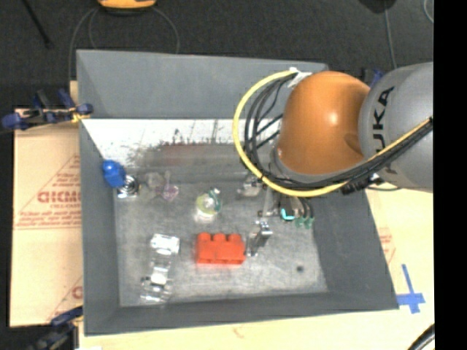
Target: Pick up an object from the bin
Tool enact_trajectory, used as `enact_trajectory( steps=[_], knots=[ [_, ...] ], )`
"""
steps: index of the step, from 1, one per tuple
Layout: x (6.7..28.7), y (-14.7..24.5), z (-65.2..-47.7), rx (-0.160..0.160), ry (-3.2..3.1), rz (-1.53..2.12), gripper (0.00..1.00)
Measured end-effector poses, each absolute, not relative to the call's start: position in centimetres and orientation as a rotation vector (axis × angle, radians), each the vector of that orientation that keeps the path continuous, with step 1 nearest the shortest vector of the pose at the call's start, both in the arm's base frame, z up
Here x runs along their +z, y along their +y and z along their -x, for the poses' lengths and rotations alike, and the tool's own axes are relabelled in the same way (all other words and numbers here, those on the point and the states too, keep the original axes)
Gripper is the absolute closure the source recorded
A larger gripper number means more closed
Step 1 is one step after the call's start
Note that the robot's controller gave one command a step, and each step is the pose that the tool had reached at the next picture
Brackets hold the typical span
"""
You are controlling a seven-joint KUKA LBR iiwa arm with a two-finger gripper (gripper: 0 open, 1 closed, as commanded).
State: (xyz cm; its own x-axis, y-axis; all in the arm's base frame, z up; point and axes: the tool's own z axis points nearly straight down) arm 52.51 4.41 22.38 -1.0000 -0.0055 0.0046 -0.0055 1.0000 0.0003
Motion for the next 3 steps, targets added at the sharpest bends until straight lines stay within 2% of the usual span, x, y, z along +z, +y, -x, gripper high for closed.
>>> enact_trajectory(
  steps=[1, 2, 3],
  knots=[
    [7.3, 0.9, -50.3, 0.002, -3.118, -0.464, 0.00],
    [8.0, 8.4, -53.6, -0.001, -3.085, -0.633, 0.00],
    [8.1, 8.2, -53.7, -0.003, -3.093, -0.622, 1.00]
  ],
)
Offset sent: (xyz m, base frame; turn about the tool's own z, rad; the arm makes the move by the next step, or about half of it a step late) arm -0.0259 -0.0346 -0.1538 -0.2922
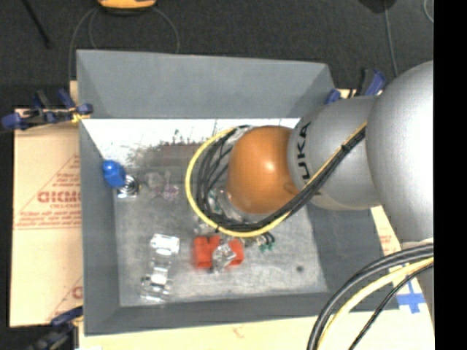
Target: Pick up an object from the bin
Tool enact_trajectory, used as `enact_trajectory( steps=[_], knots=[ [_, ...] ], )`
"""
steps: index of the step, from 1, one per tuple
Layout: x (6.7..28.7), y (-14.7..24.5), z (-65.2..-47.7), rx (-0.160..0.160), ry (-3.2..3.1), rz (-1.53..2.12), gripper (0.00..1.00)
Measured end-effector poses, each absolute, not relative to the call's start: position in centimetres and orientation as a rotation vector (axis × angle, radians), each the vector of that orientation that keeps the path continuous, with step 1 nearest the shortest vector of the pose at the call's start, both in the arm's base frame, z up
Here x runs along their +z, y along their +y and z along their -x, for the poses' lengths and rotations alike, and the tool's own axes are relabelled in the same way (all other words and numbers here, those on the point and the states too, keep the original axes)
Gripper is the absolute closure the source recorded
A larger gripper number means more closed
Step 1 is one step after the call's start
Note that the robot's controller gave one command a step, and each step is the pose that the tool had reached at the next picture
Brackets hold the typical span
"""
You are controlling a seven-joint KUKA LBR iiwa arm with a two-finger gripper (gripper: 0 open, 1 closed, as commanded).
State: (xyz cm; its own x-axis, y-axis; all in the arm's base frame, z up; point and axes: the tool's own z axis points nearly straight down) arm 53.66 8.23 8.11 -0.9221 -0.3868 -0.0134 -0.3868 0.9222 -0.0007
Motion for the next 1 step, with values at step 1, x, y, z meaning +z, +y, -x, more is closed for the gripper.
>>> enact_trajectory(
  steps=[1],
  knots=[
    [22.83, 7.95, -52.66, -0.003, 3.076, 0.583, 1.00]
  ],
)
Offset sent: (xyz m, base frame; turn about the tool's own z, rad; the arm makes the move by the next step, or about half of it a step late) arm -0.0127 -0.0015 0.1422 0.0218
